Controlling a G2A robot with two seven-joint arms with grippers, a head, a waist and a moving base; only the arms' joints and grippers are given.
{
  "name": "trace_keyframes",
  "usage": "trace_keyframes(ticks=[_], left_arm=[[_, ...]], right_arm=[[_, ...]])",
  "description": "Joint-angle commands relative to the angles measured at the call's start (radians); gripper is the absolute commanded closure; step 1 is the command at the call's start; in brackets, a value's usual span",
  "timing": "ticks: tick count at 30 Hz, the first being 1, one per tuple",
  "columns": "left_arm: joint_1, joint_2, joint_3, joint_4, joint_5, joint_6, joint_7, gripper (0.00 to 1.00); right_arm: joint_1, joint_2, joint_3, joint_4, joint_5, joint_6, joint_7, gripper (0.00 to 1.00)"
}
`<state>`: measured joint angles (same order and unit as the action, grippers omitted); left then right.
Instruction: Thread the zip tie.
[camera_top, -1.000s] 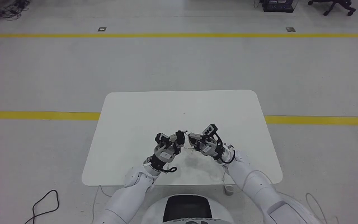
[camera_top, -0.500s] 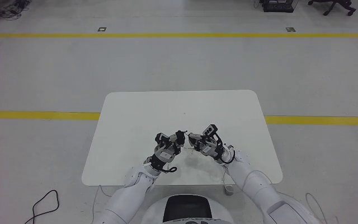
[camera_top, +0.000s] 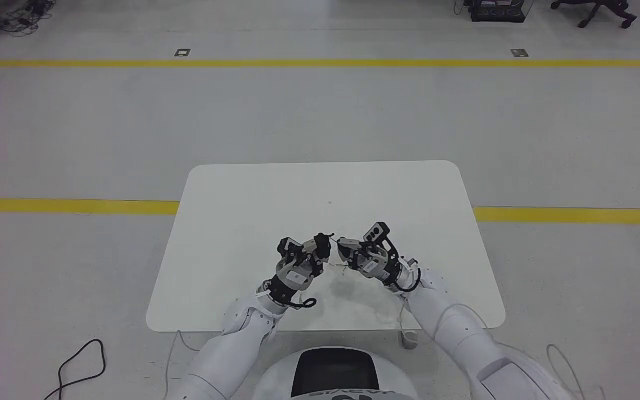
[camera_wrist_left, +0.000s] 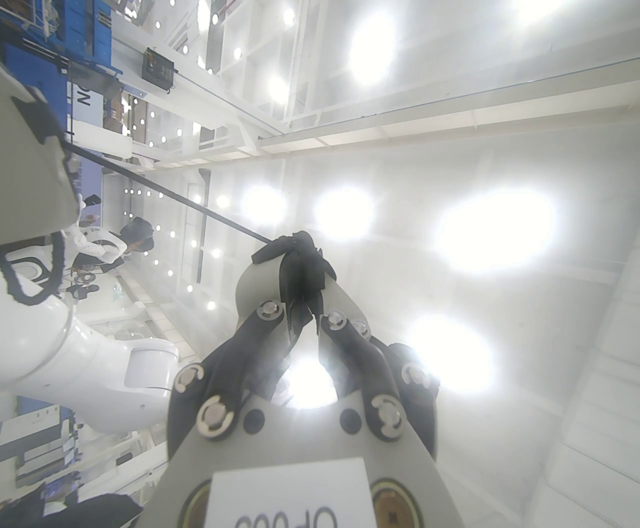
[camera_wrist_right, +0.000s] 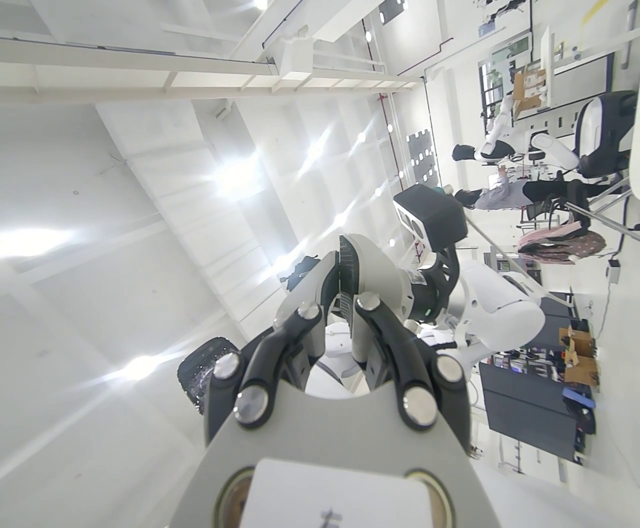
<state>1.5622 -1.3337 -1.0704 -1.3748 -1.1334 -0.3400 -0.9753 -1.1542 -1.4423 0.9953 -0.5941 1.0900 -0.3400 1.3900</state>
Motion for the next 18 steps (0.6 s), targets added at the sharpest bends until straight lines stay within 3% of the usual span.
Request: trace_keyframes(ticks=[1, 18], left_arm=[[0.0, 0.0, 0.0, 0.0, 0.0, 0.0, 0.0, 1.0], [0.0, 0.0, 0.0, 0.0, 0.0, 0.0, 0.0, 1.0]], right_arm=[[-0.001, 0.0, 0.004, 0.0, -0.005, 0.0, 0.0, 1.0], [-0.003, -0.01, 0.041, 0.015, -0.053, 0.0, 0.0, 1.0]])
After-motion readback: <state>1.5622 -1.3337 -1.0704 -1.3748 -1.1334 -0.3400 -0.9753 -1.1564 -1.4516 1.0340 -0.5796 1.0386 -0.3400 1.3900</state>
